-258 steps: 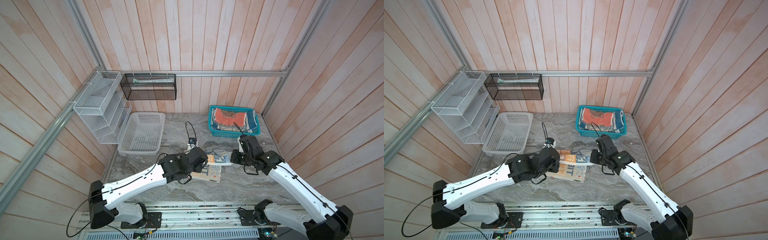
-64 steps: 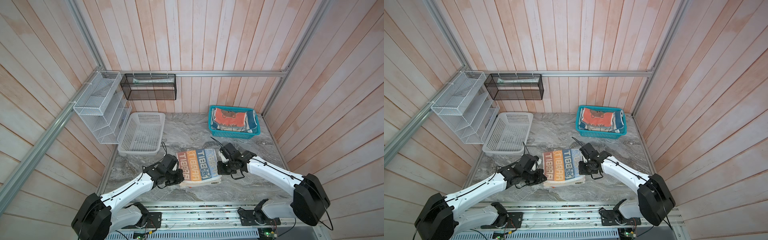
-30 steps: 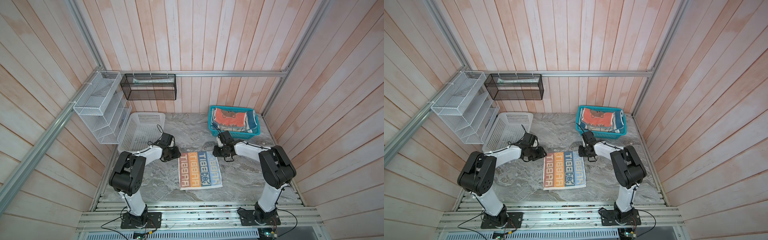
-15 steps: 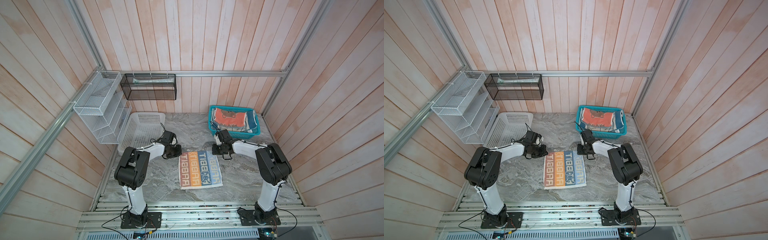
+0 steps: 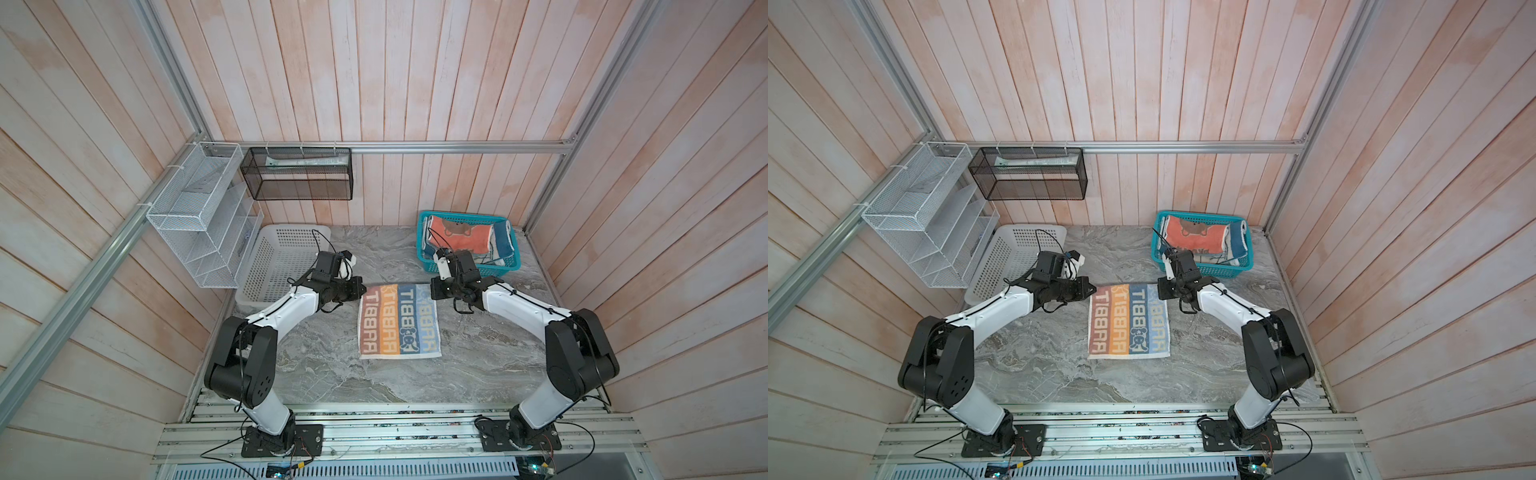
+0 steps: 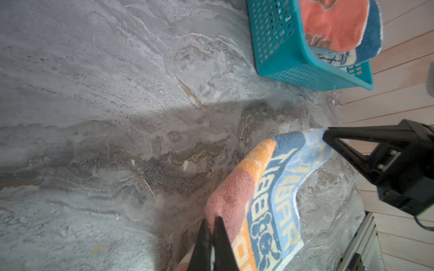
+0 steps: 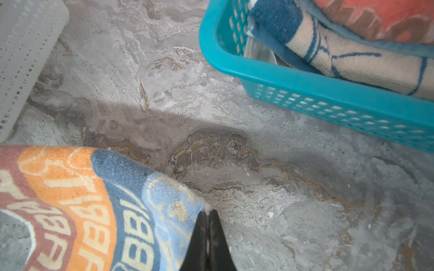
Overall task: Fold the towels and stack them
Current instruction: 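Grasp the folded edge again with both grippers and fold it toward the robot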
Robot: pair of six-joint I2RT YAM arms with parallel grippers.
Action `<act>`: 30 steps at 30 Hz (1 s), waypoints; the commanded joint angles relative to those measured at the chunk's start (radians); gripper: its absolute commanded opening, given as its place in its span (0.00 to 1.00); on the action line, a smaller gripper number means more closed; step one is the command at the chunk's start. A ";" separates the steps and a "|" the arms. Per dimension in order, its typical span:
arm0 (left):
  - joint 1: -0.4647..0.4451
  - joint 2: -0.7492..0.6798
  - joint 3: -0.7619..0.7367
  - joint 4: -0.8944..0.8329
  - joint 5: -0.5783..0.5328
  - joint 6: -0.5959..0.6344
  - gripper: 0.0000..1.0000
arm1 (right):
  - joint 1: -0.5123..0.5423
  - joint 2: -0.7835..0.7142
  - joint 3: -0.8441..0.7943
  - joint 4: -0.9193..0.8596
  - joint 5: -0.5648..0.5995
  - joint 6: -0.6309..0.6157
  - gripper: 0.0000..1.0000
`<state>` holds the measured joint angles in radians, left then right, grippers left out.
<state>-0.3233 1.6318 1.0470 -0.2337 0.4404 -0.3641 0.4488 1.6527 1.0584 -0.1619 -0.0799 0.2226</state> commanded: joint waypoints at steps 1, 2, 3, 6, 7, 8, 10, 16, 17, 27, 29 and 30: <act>0.004 -0.019 -0.085 0.069 0.037 0.040 0.00 | -0.005 -0.005 -0.090 0.043 -0.031 -0.034 0.00; 0.005 -0.019 -0.098 0.080 0.047 0.042 0.00 | -0.007 -0.014 -0.114 0.064 -0.042 -0.027 0.00; 0.006 -0.017 -0.110 0.085 0.060 0.042 0.00 | -0.007 -0.024 -0.136 0.079 -0.052 -0.018 0.00; 0.006 -0.029 -0.135 0.103 0.096 0.028 0.00 | -0.007 -0.054 -0.175 0.090 -0.063 0.002 0.00; 0.006 -0.042 -0.145 0.110 0.102 0.022 0.00 | -0.007 -0.067 -0.186 0.093 -0.059 0.006 0.00; 0.006 -0.053 -0.152 0.113 0.103 0.019 0.00 | -0.007 -0.080 -0.194 0.092 -0.059 0.007 0.00; 0.006 -0.076 -0.157 0.108 0.105 0.022 0.00 | -0.007 -0.107 -0.203 0.081 -0.058 0.011 0.00; 0.001 -0.128 -0.232 0.125 0.108 0.000 0.00 | -0.007 -0.169 -0.270 0.067 -0.097 0.038 0.00; 0.001 -0.138 -0.257 0.139 0.109 -0.010 0.00 | -0.007 -0.178 -0.283 0.065 -0.108 0.047 0.00; -0.017 -0.245 -0.469 0.192 0.100 -0.103 0.45 | -0.002 -0.289 -0.454 0.043 -0.187 0.162 0.47; -0.017 -0.248 -0.470 0.185 0.100 -0.124 0.45 | -0.001 -0.285 -0.431 0.014 -0.184 0.161 0.47; -0.017 -0.250 -0.474 0.189 0.101 -0.137 0.45 | -0.002 -0.279 -0.420 0.009 -0.180 0.159 0.47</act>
<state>-0.3405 1.4048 0.5774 -0.0673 0.5426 -0.4641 0.4500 1.3834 0.6052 -0.1230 -0.2451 0.3634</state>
